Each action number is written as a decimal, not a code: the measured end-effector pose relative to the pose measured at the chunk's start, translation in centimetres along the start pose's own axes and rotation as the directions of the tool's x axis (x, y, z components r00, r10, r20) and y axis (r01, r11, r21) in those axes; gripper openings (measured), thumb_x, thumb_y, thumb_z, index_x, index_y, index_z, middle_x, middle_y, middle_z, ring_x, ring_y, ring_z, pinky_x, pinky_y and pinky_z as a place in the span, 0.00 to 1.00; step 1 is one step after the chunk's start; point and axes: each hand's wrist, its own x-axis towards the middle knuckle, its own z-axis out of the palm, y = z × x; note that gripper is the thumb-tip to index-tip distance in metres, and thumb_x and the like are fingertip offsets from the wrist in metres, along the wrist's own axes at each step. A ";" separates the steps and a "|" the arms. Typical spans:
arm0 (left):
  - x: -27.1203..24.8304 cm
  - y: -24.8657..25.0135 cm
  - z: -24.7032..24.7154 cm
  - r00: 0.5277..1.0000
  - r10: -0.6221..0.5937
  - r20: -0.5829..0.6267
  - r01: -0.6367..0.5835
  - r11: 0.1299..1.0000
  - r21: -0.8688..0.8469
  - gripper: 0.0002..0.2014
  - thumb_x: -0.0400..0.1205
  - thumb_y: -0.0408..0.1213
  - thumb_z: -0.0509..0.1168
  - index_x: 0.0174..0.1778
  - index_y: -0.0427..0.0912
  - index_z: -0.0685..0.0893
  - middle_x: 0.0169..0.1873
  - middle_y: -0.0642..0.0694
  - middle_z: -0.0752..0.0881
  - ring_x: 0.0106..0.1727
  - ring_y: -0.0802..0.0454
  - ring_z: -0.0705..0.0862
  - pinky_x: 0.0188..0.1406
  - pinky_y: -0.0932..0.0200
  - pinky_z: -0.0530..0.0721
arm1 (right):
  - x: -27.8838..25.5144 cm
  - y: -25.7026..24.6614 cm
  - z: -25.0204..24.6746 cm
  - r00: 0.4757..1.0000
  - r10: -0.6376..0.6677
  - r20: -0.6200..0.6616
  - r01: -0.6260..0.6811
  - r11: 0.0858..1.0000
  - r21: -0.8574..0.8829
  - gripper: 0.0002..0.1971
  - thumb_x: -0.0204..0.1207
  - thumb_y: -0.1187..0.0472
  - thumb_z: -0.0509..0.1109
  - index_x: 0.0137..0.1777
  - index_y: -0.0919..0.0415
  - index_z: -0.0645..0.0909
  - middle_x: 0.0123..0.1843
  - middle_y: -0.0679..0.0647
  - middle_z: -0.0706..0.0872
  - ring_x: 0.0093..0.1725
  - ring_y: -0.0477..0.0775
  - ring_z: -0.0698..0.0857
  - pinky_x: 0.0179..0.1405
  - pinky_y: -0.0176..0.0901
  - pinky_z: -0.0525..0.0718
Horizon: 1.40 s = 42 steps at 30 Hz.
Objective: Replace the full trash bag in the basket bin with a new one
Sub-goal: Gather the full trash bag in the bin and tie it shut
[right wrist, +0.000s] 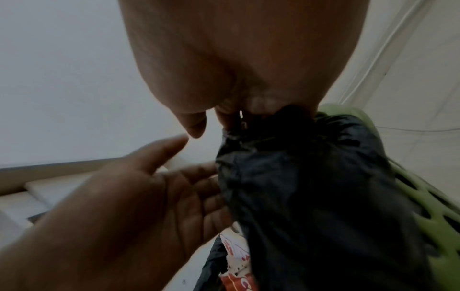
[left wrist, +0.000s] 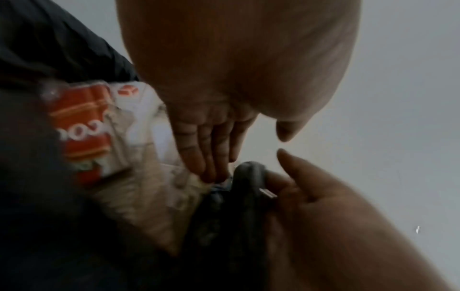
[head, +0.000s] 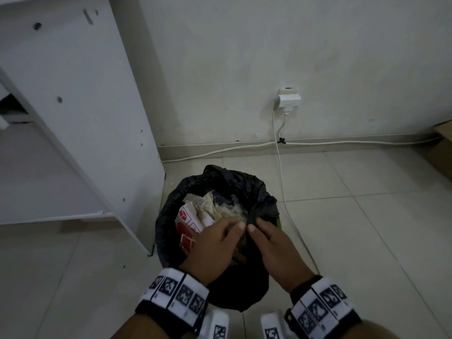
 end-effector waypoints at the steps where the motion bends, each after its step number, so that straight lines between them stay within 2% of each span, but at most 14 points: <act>1: 0.4 1.0 0.3 0.998 -0.040 0.040 0.043 0.997 -0.071 0.14 0.87 0.53 0.61 0.56 0.51 0.88 0.49 0.53 0.92 0.53 0.61 0.89 0.60 0.52 0.87 | 0.0 -0.2 0.0 0.998 0.052 0.021 -0.053 0.998 0.040 0.17 0.87 0.52 0.59 0.55 0.62 0.85 0.53 0.59 0.89 0.54 0.54 0.87 0.57 0.41 0.81; 6: 2.2 1.8 1.7 0.993 -0.115 -0.013 0.115 0.993 0.017 0.14 0.86 0.50 0.63 0.51 0.45 0.89 0.44 0.50 0.91 0.47 0.57 0.90 0.53 0.50 0.89 | 1.0 -0.4 -2.9 0.963 0.257 0.082 -0.268 0.948 0.173 0.19 0.87 0.49 0.56 0.57 0.53 0.89 0.55 0.49 0.92 0.58 0.45 0.89 0.59 0.42 0.81; 10: 2.7 1.6 2.1 0.996 -0.076 -0.053 0.078 0.996 0.049 0.08 0.84 0.42 0.67 0.50 0.45 0.91 0.42 0.51 0.92 0.45 0.57 0.90 0.52 0.48 0.89 | 3.4 -0.4 -4.9 0.942 0.334 -0.022 -0.326 0.931 0.164 0.18 0.84 0.54 0.62 0.49 0.66 0.89 0.41 0.61 0.89 0.37 0.59 0.86 0.43 0.54 0.79; 12: 2.6 1.8 2.1 0.998 -0.006 -0.060 0.011 0.997 0.082 0.07 0.84 0.41 0.68 0.49 0.45 0.91 0.42 0.53 0.92 0.45 0.60 0.89 0.50 0.55 0.88 | 4.4 -0.2 -5.5 0.904 0.428 -0.015 -0.412 0.878 0.243 0.22 0.83 0.48 0.62 0.52 0.68 0.88 0.41 0.64 0.88 0.34 0.59 0.84 0.38 0.52 0.80; 14: 2.2 2.2 2.4 0.998 0.064 0.011 -0.065 0.993 0.103 0.07 0.84 0.41 0.68 0.50 0.46 0.91 0.43 0.56 0.91 0.45 0.63 0.88 0.48 0.65 0.85 | 5.4 -0.3 -5.6 0.865 0.498 0.059 -0.487 0.808 0.331 0.26 0.82 0.43 0.64 0.55 0.68 0.88 0.47 0.65 0.91 0.43 0.62 0.89 0.46 0.53 0.85; 17: 1.6 2.7 2.9 0.978 0.115 0.176 -0.140 0.981 0.134 0.09 0.86 0.41 0.67 0.57 0.48 0.90 0.50 0.59 0.90 0.51 0.66 0.86 0.53 0.73 0.80 | 7.9 -0.3 -5.9 0.825 0.565 -0.003 -0.498 0.730 0.469 0.19 0.78 0.56 0.73 0.58 0.75 0.86 0.55 0.69 0.91 0.55 0.67 0.90 0.62 0.60 0.85; 21: 1.1 2.7 1.5 0.963 0.121 0.239 -0.140 0.988 0.063 0.11 0.88 0.41 0.64 0.61 0.50 0.90 0.49 0.58 0.91 0.45 0.67 0.88 0.45 0.70 0.83 | 11.0 -0.8 -5.4 0.756 0.654 0.020 -0.516 0.577 0.634 0.20 0.75 0.62 0.74 0.63 0.74 0.82 0.62 0.72 0.87 0.57 0.70 0.89 0.51 0.65 0.88; 23: 1.0 2.2 -0.3 0.990 0.055 0.127 -0.053 0.998 -0.022 0.10 0.88 0.37 0.63 0.57 0.50 0.90 0.45 0.56 0.91 0.41 0.62 0.90 0.39 0.66 0.86 | 11.3 -2.5 -4.8 0.817 0.575 0.044 -0.444 0.578 0.685 0.16 0.80 0.62 0.69 0.63 0.71 0.83 0.60 0.70 0.88 0.57 0.67 0.89 0.46 0.58 0.90; 26: 1.9 0.1 -3.2 0.989 0.077 -0.123 -0.065 0.993 0.100 0.11 0.87 0.35 0.63 0.55 0.53 0.89 0.50 0.60 0.89 0.53 0.66 0.86 0.52 0.69 0.82 | 10.4 -5.1 -3.0 0.945 0.316 0.087 -0.304 0.745 0.594 0.13 0.84 0.66 0.63 0.64 0.70 0.83 0.58 0.69 0.88 0.55 0.63 0.89 0.49 0.51 0.89; 30: 3.0 -1.7 -5.4 0.941 0.194 -0.279 -0.123 0.960 0.251 0.18 0.86 0.36 0.65 0.72 0.50 0.78 0.66 0.56 0.81 0.67 0.61 0.77 0.67 0.63 0.76 | 8.4 -7.0 -0.1 0.994 -0.003 0.110 -0.010 0.994 0.111 0.11 0.84 0.68 0.64 0.61 0.61 0.84 0.53 0.61 0.91 0.51 0.54 0.89 0.55 0.48 0.87; 33: 4.2 -1.4 -6.5 0.891 0.421 -0.169 -0.324 0.851 0.413 0.30 0.84 0.33 0.62 0.84 0.48 0.67 0.82 0.50 0.67 0.84 0.56 0.59 0.85 0.54 0.59 | 7.0 -8.1 1.4 0.947 -0.167 0.274 0.212 0.967 -0.144 0.10 0.82 0.66 0.66 0.59 0.53 0.79 0.42 0.45 0.88 0.43 0.37 0.85 0.48 0.31 0.82; 36: 5.3 -0.7 -7.3 0.863 0.493 0.108 -0.488 0.761 0.427 0.32 0.80 0.34 0.62 0.83 0.50 0.69 0.83 0.54 0.65 0.87 0.56 0.53 0.86 0.57 0.50 | 5.7 -8.7 1.9 0.882 -0.260 0.393 0.364 0.905 -0.219 0.10 0.82 0.66 0.67 0.57 0.52 0.73 0.37 0.45 0.83 0.39 0.40 0.82 0.42 0.30 0.78; 39: 5.6 -0.8 -9.0 0.849 0.475 0.232 -0.529 0.758 0.382 0.19 0.76 0.45 0.64 0.62 0.48 0.87 0.70 0.48 0.83 0.79 0.62 0.70 0.87 0.61 0.52 | 5.0 -8.8 0.5 0.851 -0.239 0.468 0.416 0.850 -0.323 0.08 0.83 0.63 0.66 0.57 0.51 0.72 0.38 0.41 0.84 0.38 0.39 0.82 0.38 0.30 0.76; 42: 5.6 -1.1 -10.8 0.837 0.491 0.242 -0.541 0.672 0.505 0.09 0.75 0.47 0.69 0.45 0.48 0.88 0.47 0.50 0.88 0.57 0.54 0.85 0.85 0.49 0.62 | 4.8 -7.9 -1.5 0.842 -0.208 0.498 0.460 0.759 -0.461 0.12 0.85 0.59 0.63 0.66 0.50 0.71 0.53 0.43 0.90 0.49 0.42 0.86 0.47 0.39 0.83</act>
